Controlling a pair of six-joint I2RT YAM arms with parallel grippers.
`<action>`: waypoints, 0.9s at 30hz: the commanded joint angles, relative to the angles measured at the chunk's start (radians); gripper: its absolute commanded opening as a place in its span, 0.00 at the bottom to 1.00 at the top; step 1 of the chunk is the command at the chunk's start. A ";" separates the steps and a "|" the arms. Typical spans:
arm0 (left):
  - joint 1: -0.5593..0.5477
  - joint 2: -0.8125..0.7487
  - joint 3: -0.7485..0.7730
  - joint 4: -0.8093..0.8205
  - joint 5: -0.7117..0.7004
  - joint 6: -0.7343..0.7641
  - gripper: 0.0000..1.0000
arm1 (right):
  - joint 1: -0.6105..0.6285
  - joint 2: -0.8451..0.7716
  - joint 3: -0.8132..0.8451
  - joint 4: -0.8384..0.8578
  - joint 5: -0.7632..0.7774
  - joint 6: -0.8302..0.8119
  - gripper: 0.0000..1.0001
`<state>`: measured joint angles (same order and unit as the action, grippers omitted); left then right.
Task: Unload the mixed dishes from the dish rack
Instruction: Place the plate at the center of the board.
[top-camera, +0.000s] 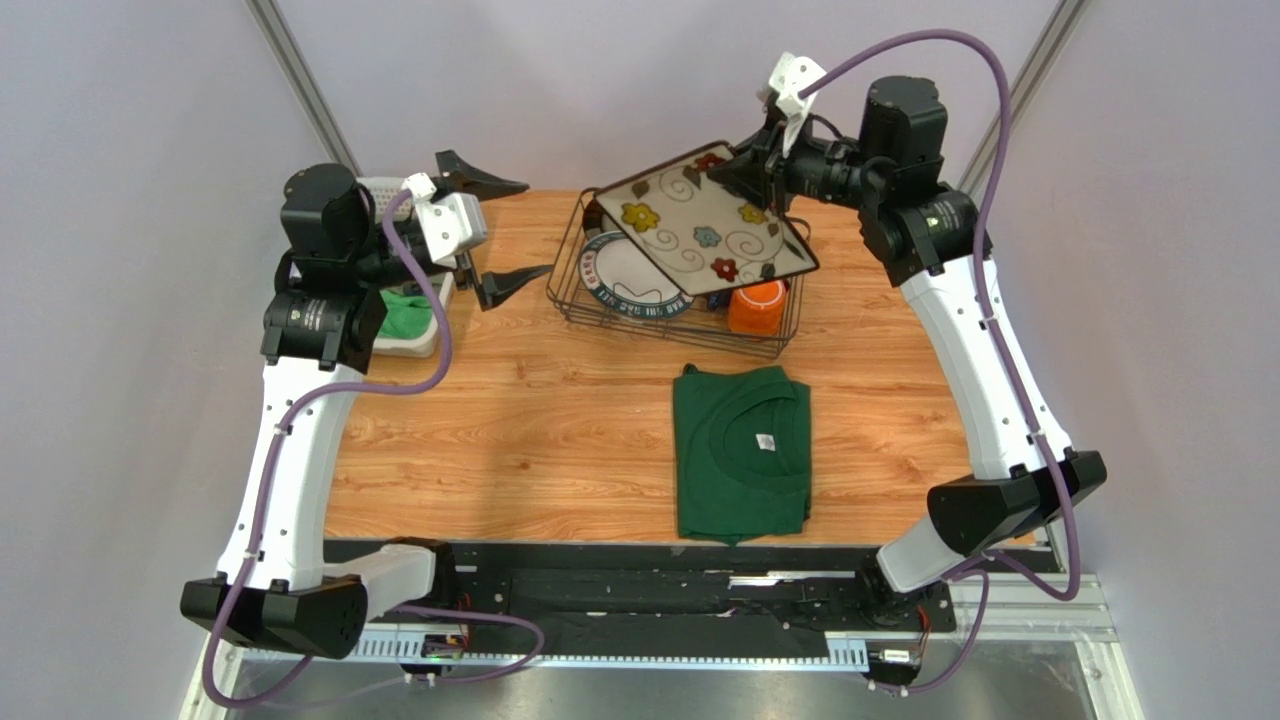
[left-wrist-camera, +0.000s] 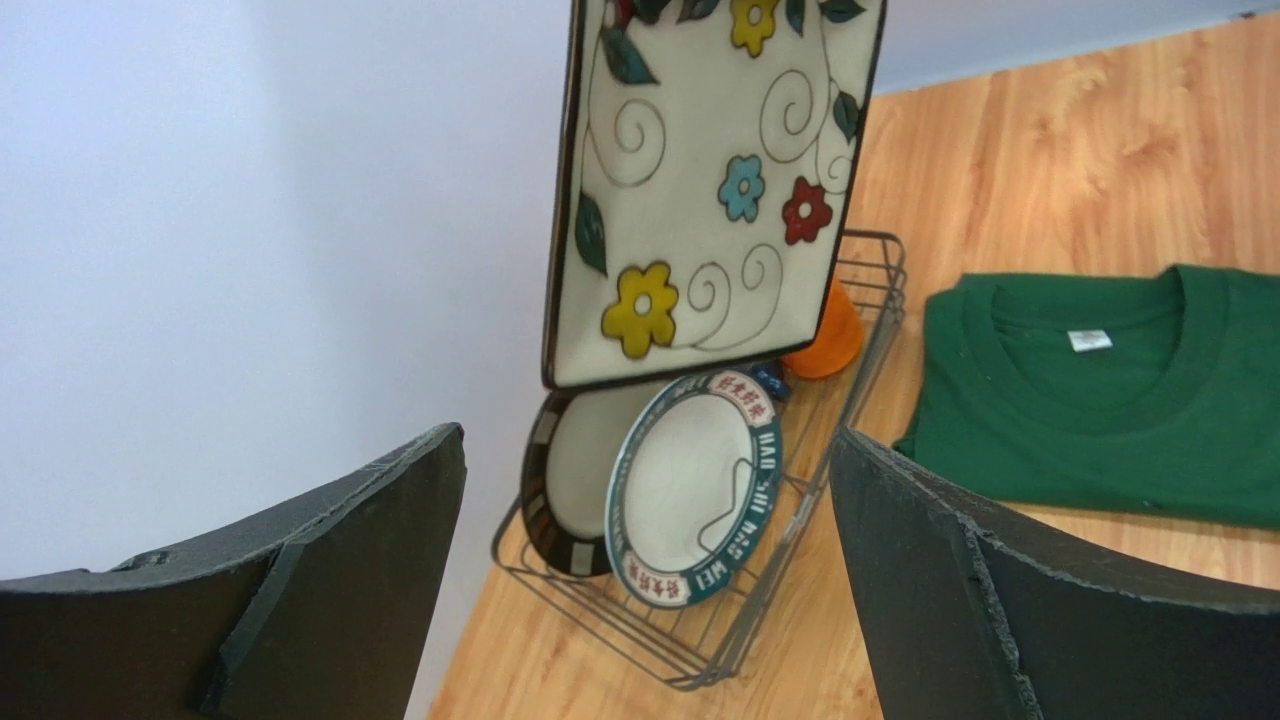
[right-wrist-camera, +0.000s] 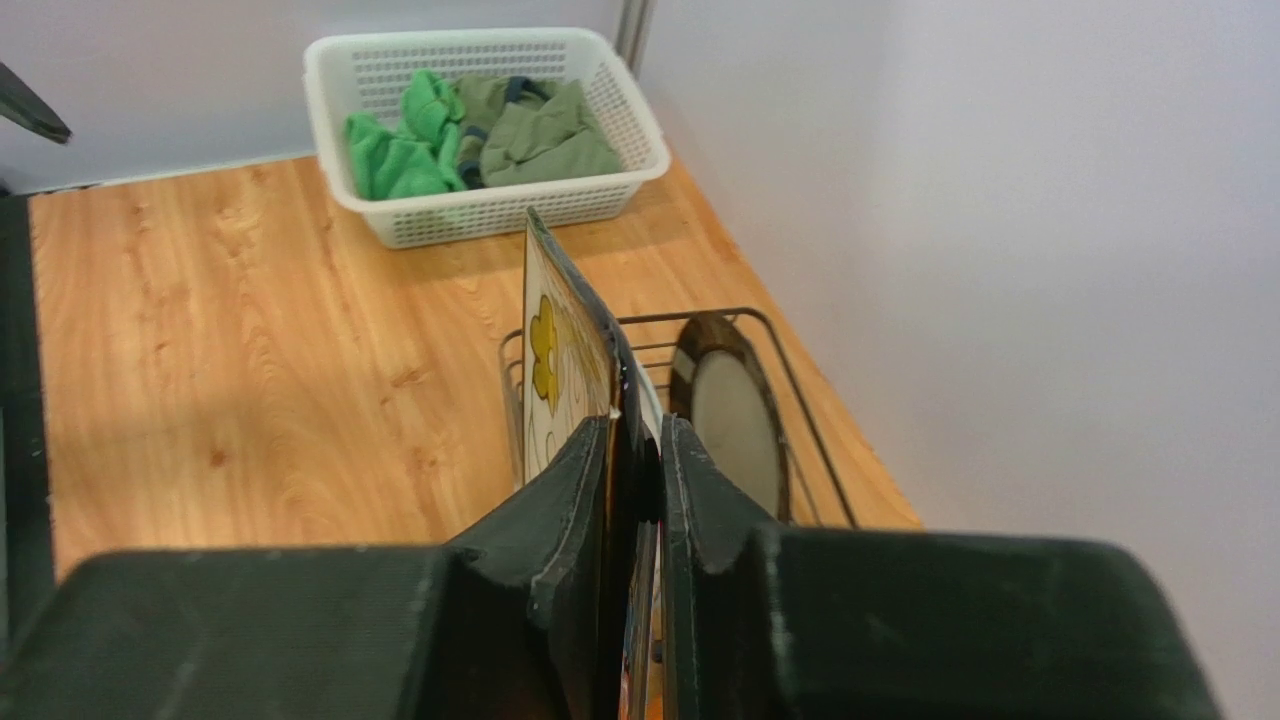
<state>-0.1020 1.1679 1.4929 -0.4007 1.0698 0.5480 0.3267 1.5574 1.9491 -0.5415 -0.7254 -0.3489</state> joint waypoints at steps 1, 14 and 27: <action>-0.056 0.006 0.032 -0.151 0.039 0.147 0.99 | 0.067 -0.111 -0.004 0.080 -0.046 -0.064 0.00; -0.157 0.061 0.021 -0.204 -0.007 0.155 0.96 | 0.207 -0.163 -0.118 0.002 -0.029 -0.117 0.00; -0.291 0.147 0.007 -0.256 -0.042 0.035 0.87 | 0.236 -0.168 -0.150 0.002 -0.028 -0.125 0.00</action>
<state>-0.3653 1.2949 1.4960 -0.6472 1.0302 0.6296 0.5480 1.4677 1.7802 -0.6922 -0.7292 -0.4606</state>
